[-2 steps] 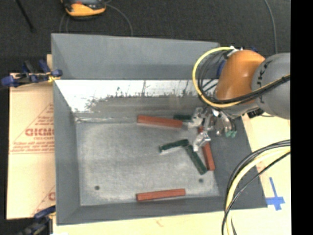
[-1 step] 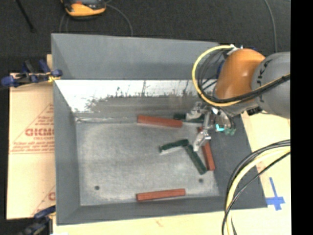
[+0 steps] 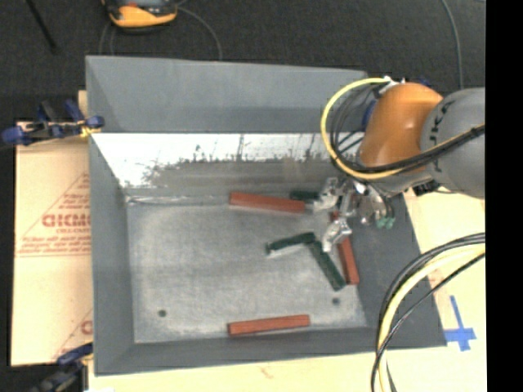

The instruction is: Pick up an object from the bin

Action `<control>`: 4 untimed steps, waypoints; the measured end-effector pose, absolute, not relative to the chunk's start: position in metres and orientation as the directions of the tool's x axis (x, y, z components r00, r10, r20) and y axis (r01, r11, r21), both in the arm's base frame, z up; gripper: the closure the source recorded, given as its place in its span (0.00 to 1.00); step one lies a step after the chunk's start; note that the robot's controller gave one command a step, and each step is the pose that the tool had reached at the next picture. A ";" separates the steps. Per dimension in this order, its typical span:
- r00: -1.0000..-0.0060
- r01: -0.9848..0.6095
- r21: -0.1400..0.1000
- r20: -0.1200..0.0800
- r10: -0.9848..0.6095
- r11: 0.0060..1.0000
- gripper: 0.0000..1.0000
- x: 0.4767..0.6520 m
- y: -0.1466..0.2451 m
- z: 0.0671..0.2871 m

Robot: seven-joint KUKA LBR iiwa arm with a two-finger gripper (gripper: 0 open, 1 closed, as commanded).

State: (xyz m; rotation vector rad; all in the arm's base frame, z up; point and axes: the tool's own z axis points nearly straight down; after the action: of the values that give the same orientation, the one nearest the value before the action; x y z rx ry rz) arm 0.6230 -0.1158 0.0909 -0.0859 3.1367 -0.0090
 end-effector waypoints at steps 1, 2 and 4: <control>-0.998 -0.053 -0.008 -0.026 -0.053 0.999 0.00 0.627 -0.115 0.093; -0.998 -0.056 -0.006 -0.002 -0.056 0.998 1.00 0.623 -0.116 0.091; -0.998 -0.057 -0.005 -0.002 -0.058 0.998 1.00 0.623 -0.116 0.091</control>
Offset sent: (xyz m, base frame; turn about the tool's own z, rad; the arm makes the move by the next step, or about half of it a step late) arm 0.0000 0.0000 0.0000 0.0000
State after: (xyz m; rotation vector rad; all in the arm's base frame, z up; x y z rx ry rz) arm 0.6228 -0.1155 0.0907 -0.0903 3.1377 -0.0085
